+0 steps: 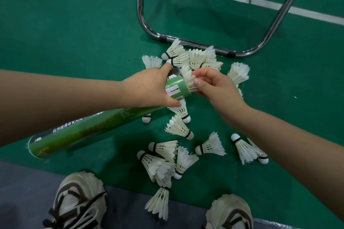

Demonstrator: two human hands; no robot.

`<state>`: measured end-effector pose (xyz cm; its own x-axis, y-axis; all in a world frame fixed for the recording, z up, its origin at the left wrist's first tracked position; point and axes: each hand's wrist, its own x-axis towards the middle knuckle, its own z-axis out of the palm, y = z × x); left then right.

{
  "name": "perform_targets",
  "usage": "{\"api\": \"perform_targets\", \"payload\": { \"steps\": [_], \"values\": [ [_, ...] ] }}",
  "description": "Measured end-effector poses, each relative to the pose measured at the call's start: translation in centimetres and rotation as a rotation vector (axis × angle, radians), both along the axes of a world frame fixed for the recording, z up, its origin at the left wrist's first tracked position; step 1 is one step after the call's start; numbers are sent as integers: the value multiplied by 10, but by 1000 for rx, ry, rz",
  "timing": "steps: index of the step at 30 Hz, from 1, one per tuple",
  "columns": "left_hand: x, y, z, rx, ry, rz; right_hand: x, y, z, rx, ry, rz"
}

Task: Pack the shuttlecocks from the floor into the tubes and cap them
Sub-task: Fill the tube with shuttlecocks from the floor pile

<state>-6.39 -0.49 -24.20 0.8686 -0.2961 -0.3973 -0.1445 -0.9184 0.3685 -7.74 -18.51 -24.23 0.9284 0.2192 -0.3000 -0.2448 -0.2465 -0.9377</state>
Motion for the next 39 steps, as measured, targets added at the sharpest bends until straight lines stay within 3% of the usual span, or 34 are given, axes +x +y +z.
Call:
{"api": "perform_targets", "payload": {
  "steps": [9, 17, 23, 25, 29, 32, 39],
  "values": [
    [-9, -8, 14, -38, -13, -95, 3, -7, 5, 193, 303, 414],
    [-12, -1, 13, -50, -20, -71, 5, 19, 2, 95, 332, 506],
    [-1, 25, 6, 19, -48, -22, 16, 22, -10, -77, 83, 136],
    [0, 35, 1, 42, -35, -2, 24, 14, -22, -219, 32, 72],
    [-2, 48, -6, 72, -25, 12, 23, 9, -52, -645, -9, 358],
    [-1, 55, -8, 70, -30, 19, 11, 15, -66, -852, -115, 640],
    [0, 74, -17, 99, -19, 71, -8, 48, -75, -872, -447, 1063]
  ]
}}
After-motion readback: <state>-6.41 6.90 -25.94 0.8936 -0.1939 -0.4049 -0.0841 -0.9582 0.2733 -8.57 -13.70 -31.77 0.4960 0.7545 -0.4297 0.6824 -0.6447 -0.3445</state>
